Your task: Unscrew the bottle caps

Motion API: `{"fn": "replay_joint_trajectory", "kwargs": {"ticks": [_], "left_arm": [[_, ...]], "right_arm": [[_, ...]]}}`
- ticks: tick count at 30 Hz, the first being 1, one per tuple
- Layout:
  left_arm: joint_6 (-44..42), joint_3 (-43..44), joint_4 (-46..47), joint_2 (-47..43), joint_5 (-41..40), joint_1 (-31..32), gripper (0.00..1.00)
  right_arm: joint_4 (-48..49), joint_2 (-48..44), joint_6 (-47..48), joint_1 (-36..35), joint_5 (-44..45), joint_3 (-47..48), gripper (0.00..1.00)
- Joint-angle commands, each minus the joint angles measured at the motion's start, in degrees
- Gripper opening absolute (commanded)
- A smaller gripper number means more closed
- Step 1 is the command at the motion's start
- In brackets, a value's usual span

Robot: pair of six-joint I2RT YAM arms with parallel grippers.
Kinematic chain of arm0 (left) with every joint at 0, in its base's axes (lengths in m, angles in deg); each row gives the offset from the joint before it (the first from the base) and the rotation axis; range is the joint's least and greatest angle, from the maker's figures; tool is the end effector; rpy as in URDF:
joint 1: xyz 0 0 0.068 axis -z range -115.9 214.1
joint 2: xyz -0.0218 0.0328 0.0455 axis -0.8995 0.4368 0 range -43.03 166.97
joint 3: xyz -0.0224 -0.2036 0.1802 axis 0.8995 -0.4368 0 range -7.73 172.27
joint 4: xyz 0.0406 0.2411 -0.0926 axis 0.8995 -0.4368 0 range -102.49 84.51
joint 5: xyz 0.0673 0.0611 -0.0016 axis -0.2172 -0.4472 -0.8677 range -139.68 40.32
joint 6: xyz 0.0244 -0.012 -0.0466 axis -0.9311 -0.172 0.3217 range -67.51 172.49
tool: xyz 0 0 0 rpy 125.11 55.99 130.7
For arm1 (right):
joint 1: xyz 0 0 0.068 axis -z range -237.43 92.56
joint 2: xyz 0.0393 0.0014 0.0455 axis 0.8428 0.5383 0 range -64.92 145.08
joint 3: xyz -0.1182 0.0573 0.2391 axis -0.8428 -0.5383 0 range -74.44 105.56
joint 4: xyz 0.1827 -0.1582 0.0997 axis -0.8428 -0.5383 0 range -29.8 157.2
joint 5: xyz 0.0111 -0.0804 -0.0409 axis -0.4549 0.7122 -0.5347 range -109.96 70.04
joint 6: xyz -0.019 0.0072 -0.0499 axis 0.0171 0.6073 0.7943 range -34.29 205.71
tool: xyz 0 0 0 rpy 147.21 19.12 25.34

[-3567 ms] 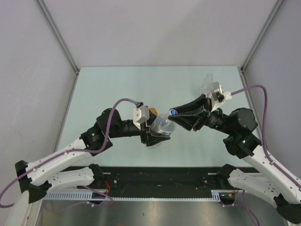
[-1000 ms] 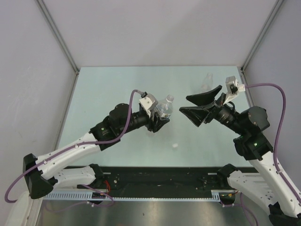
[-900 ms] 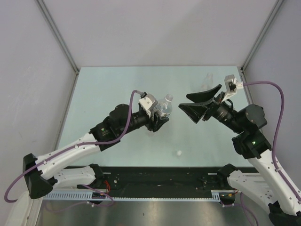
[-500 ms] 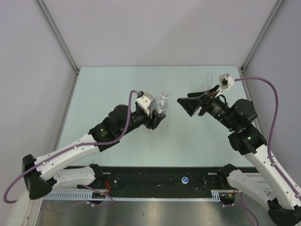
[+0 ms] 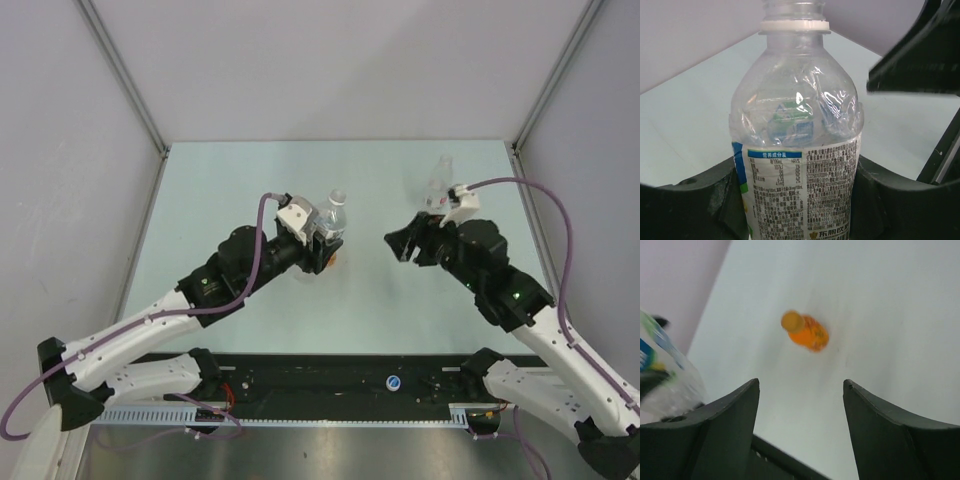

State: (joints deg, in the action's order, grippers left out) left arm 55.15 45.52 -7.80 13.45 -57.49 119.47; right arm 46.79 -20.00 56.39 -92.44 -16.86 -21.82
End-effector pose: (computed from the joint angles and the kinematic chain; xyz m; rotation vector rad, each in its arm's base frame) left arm 0.1353 -0.1873 0.3692 0.6623 1.5746 -0.6488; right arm 0.1441 0.0986 0.3681 -0.0519 1.8558 0.7477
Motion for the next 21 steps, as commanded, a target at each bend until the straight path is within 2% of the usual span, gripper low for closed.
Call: {"fn": "replay_joint_trajectory", "kwargs": {"ticks": [1, 8, 9, 12, 16, 21], "left_arm": [[0.60, -0.61, -1.65, -3.84, -2.82, 0.17, 0.00], [1.56, -2.19, -2.70, -6.39, -3.09, 0.26, 0.00], [2.00, -2.36, -2.79, -6.57, -2.82, 0.26, 0.00], [3.23, -3.68, -2.26, -7.44, -2.04, 0.17, 0.00], [4.20, -4.39, -2.35, -7.62, -0.36, 0.26, 0.00], [5.16, -5.00, -2.79, -7.97, 0.52, 0.52, 0.00]], "right_arm": [[-14.38, 1.83, -4.51, -9.53, 10.24, -1.47, 0.72], [-30.63, 6.48, -18.56, -27.46, 19.13, -0.68, 0.73], [-32.40, 7.27, -23.89, -33.14, 22.71, -0.68, 0.74], [-38.03, 10.87, -34.61, -43.00, 27.91, -1.12, 0.75], [-43.04, 15.10, -46.86, -52.24, 29.78, -3.04, 0.77], [-44.73, 14.41, -54.87, -56.84, 27.86, -7.87, 0.78]]}}
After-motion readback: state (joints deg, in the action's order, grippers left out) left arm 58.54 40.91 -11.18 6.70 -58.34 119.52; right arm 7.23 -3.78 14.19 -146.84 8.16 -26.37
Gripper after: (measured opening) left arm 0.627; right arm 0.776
